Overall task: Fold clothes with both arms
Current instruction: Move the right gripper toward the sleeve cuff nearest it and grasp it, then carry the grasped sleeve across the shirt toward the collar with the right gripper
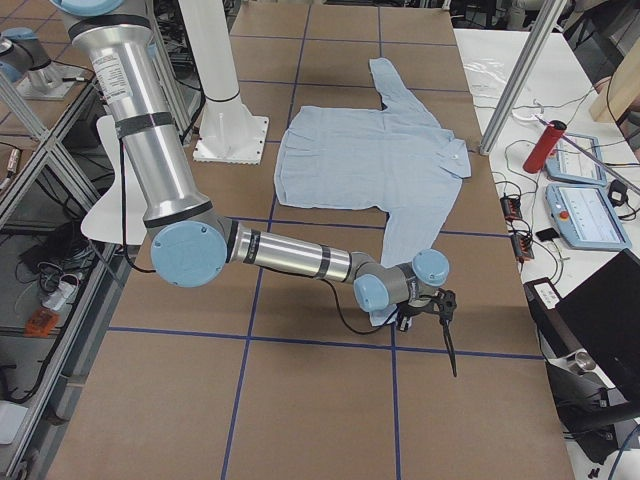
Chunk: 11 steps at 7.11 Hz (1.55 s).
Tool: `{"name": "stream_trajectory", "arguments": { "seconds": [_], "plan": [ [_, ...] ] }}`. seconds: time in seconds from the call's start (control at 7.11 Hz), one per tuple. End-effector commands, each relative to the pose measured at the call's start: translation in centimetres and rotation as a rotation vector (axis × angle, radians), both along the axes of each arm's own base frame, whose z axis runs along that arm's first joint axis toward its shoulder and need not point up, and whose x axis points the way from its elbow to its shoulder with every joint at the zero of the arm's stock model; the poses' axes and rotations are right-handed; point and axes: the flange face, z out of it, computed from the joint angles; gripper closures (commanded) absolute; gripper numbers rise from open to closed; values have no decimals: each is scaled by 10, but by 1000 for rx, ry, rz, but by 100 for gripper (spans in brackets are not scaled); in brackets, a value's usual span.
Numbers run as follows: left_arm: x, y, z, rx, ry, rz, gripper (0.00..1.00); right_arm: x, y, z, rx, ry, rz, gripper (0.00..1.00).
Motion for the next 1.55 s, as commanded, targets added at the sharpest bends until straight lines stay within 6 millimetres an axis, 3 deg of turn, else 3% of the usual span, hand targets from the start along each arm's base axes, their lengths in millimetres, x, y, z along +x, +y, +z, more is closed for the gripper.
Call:
{"name": "stream_trajectory", "arguments": {
  "seconds": [0.0, 0.14, 0.42, 0.7, 0.98, 1.12, 1.27, 1.41],
  "plan": [
    [0, -1, -2, 3, 0, 0, 1, -11, -9, -101, -32, -82, 74, 100],
    [-1, 0, -2, 4, 4, 1, 1, -49, -25, -155, -79, -115, 121, 100],
    [-2, 3, -19, 34, 2, -5, 1, -151, -51, -272, -199, -165, 207, 100],
    [-1, 1, -23, 43, 2, -3, 1, -245, -64, -390, -233, -178, 348, 100],
    [0, 1, -25, 49, 7, 2, 1, -359, -75, -508, -209, -183, 396, 100],
    [2, 1, -26, 47, 8, 4, 1, -410, -69, -534, -172, -199, 456, 100],
    [4, -2, -31, 34, 19, -14, 1, -433, -58, -540, -163, -247, 491, 100],
    [29, -7, -40, 70, 25, 26, 1, -443, -52, -558, -149, -261, 490, 100]
  ]
}}
